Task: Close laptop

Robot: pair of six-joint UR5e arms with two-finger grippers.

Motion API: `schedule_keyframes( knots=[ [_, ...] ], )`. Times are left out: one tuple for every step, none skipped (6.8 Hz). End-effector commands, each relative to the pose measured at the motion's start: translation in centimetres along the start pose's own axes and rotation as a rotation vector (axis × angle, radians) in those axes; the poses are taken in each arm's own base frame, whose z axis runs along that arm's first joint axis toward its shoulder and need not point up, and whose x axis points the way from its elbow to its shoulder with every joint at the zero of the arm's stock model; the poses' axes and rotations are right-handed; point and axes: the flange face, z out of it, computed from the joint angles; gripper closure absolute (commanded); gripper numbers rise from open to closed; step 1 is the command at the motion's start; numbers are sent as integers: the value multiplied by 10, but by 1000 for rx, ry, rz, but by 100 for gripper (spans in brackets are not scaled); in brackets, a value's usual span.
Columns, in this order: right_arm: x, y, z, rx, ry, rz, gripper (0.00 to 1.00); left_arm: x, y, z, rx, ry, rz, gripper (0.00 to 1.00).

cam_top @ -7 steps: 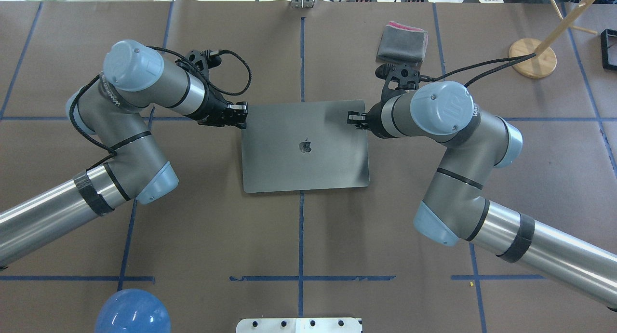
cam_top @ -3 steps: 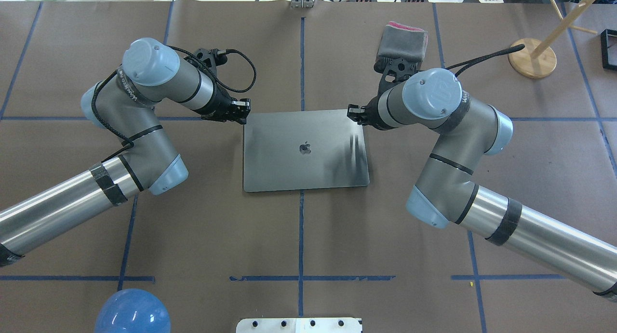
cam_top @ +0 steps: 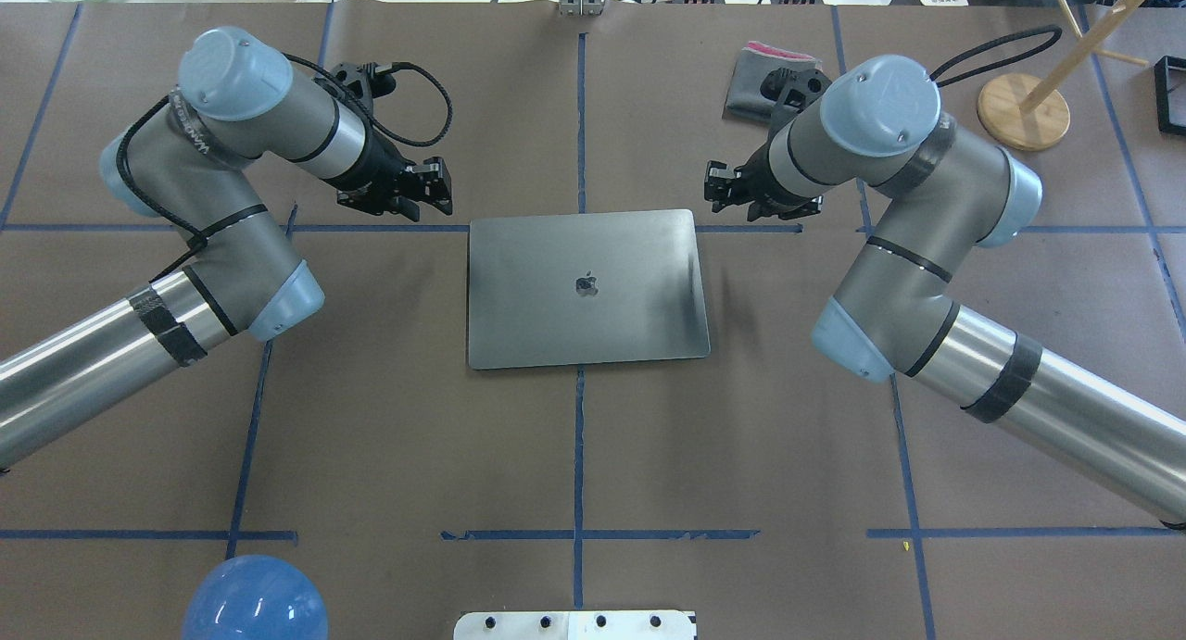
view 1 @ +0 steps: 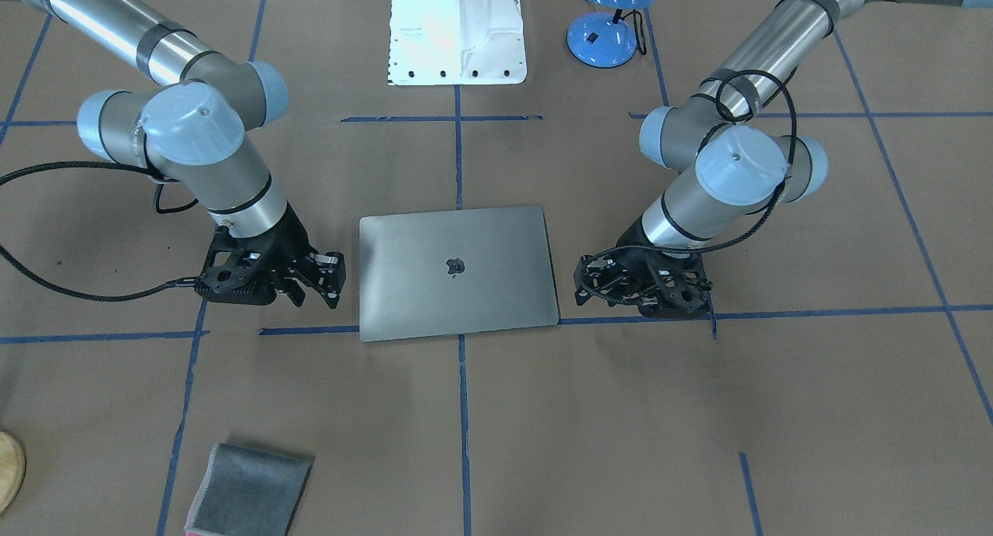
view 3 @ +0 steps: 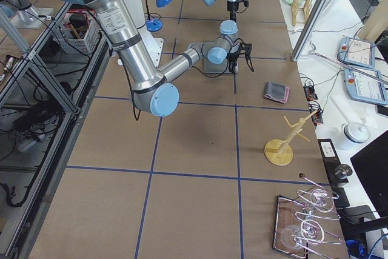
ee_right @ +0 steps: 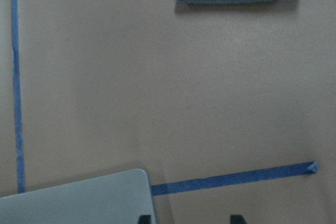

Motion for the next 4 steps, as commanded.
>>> schedule_keyframes(
  knots=[
    [99,-51,-30,-46,58,-107,0,-84,-36,-41,-13,-87,71,0],
    [167,-73,-48,-72,69,-171,0,-120,-48,-77,-4,-144,151,0],
    [240,-94,-77,-82,69,-222,0,-170,-43,-111,-29,-218,222,0],
    [300,-103,-96,-91,98,-279,0,-215,-45,-155,-61,-290,323,0]
  ],
)
